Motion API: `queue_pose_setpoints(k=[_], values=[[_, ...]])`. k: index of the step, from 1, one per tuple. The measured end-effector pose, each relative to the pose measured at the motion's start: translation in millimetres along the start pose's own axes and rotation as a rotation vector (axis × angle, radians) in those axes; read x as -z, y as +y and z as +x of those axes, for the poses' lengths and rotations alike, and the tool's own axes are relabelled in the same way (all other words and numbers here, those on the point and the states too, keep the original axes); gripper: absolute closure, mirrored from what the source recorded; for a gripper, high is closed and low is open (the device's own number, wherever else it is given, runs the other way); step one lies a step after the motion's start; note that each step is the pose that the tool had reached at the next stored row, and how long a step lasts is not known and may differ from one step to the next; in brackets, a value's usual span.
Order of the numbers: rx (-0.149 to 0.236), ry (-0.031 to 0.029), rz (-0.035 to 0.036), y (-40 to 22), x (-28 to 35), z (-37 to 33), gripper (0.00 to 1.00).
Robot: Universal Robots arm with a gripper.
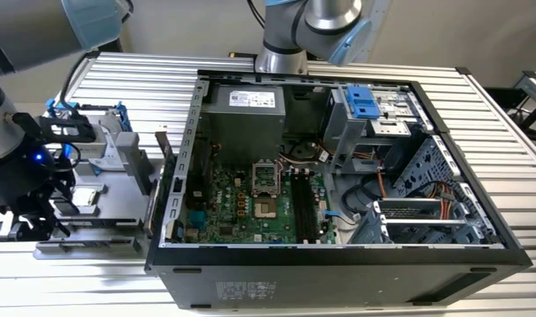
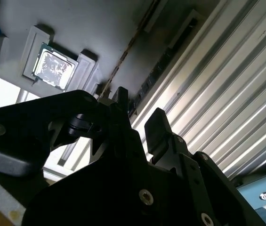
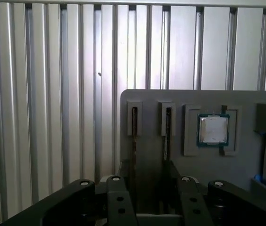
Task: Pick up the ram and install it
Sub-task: 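Pick up the ram and move it above insertion slot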
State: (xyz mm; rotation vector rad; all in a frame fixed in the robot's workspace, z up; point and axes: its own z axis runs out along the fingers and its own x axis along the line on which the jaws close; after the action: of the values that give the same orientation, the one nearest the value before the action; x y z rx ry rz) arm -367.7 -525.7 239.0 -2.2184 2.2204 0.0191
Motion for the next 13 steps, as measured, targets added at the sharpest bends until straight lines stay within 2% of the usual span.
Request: queue_pose_setpoints(k=[9, 13], values=[[-0.005, -0.0001, -0.0012, -1.0, -15.2, 10.3, 0.0], [-0.006, -0.0002, -0.0012, -1.7, -22.5, 10.9, 0.0]])
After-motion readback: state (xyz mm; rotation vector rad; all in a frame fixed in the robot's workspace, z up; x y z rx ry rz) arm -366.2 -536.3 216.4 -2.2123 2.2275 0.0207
